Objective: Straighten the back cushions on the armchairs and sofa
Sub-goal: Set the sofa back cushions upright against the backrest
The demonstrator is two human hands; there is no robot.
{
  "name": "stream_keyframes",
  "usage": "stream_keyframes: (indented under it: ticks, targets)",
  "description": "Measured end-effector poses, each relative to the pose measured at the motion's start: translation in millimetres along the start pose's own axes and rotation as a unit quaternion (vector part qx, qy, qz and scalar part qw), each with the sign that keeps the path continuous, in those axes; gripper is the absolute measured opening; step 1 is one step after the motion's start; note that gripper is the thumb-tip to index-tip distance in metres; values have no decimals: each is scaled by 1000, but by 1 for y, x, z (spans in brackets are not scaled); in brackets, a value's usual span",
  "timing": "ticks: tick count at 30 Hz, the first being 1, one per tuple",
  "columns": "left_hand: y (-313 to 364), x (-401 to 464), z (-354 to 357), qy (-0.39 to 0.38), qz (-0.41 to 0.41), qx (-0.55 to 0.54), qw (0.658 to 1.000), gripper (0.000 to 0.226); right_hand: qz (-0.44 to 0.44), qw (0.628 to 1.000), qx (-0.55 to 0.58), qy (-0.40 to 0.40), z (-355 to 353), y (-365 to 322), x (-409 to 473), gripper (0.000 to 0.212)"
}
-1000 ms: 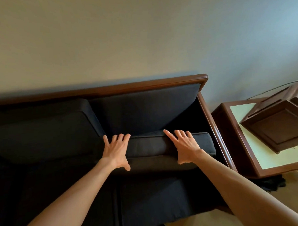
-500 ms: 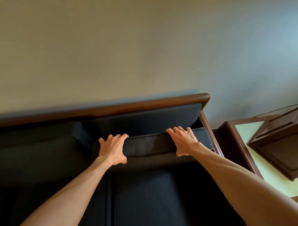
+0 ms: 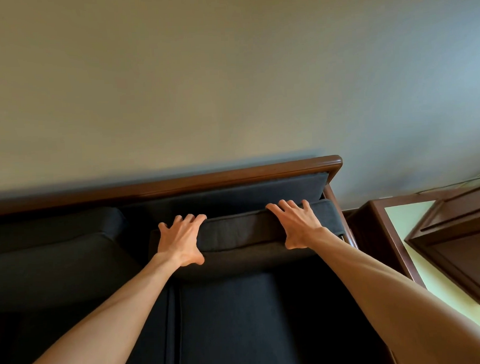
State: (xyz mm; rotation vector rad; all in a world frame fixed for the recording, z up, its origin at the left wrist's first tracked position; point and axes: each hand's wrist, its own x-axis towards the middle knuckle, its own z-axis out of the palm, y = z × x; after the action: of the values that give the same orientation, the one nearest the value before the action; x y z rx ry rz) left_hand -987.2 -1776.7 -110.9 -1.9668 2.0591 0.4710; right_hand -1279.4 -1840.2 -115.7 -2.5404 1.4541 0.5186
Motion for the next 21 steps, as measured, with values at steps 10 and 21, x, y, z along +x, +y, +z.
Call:
stream_keyframes:
  ticks: [10, 21]
  targets:
    - [-3, 19, -6, 26, -2, -13, 1000, 110, 28, 999, 29, 30, 13, 8, 3, 108]
    - [9, 27, -5, 41, -39, -22, 998, 88, 84, 995, 42, 38, 20, 7, 14, 92]
